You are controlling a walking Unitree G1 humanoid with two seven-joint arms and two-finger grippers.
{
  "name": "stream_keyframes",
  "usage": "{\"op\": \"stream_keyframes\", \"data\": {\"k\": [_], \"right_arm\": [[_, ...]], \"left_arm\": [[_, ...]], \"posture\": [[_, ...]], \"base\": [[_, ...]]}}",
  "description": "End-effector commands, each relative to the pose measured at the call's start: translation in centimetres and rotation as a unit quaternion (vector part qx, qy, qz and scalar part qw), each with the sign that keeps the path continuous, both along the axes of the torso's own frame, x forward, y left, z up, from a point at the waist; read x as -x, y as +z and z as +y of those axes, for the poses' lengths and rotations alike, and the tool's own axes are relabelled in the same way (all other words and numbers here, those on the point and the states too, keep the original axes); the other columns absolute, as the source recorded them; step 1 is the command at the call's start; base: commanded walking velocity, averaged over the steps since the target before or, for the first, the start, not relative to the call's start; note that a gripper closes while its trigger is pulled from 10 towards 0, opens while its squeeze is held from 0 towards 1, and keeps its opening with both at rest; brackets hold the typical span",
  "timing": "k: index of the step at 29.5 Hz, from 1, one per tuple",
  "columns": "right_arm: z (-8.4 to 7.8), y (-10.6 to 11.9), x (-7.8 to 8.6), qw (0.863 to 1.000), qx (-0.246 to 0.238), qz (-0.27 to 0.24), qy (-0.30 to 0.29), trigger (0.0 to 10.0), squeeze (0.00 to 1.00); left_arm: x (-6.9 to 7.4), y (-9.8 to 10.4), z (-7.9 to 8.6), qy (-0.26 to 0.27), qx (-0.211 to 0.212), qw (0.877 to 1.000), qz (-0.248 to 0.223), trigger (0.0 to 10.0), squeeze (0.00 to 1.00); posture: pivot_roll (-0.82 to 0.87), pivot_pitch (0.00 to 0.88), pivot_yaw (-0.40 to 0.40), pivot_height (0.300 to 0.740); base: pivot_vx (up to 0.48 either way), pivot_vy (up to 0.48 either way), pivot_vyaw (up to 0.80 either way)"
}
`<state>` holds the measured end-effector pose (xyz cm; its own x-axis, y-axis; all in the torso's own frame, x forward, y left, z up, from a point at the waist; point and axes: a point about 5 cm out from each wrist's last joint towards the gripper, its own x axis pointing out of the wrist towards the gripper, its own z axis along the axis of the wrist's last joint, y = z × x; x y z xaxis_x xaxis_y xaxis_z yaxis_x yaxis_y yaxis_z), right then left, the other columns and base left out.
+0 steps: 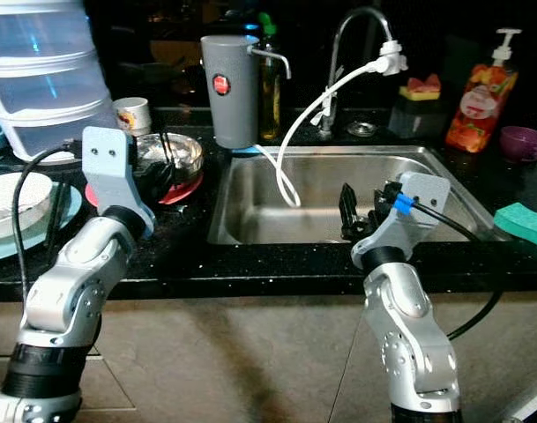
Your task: Kitchen organization
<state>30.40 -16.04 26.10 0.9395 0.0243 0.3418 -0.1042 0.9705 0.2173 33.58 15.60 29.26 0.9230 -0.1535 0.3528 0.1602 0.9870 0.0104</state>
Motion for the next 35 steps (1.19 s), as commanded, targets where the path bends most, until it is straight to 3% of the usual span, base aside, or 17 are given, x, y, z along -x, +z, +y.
{"op": "stream_keyframes", "data": {"k": [1,19,27,35], "right_arm": [[0.15,-0.21,0.10,1.000,0.002,0.002,0.002,10.0,0.00],[0.29,-0.32,0.03,1.000,0.000,0.003,0.006,10.0,0.00],[0.31,-0.36,0.02,1.000,0.000,0.003,0.008,10.0,0.00],[0.31,-0.39,0.03,1.000,0.001,0.003,0.011,10.0,0.00]], "left_arm": [[-0.13,-0.14,0.17,0.004,-0.001,1.000,0.001,10.0,0.00],[-0.39,-0.43,0.28,0.007,-0.004,1.000,0.009,10.0,0.00],[-0.50,-0.46,0.46,0.011,0.001,1.000,0.012,10.0,0.00],[-0.37,-0.39,0.59,0.008,0.016,1.000,0.010,10.0,0.00]], "posture": [[0.00,0.128,-0.042,0.740],[0.00,0.127,-0.041,0.740],[0.00,0.124,-0.041,0.740],[0.00,0.122,-0.043,0.740]], "base": [[0.000,0.000,0.00],[0.000,0.000,0.00],[0.000,-0.443,0.00],[0.000,0.000,0.00]]}}
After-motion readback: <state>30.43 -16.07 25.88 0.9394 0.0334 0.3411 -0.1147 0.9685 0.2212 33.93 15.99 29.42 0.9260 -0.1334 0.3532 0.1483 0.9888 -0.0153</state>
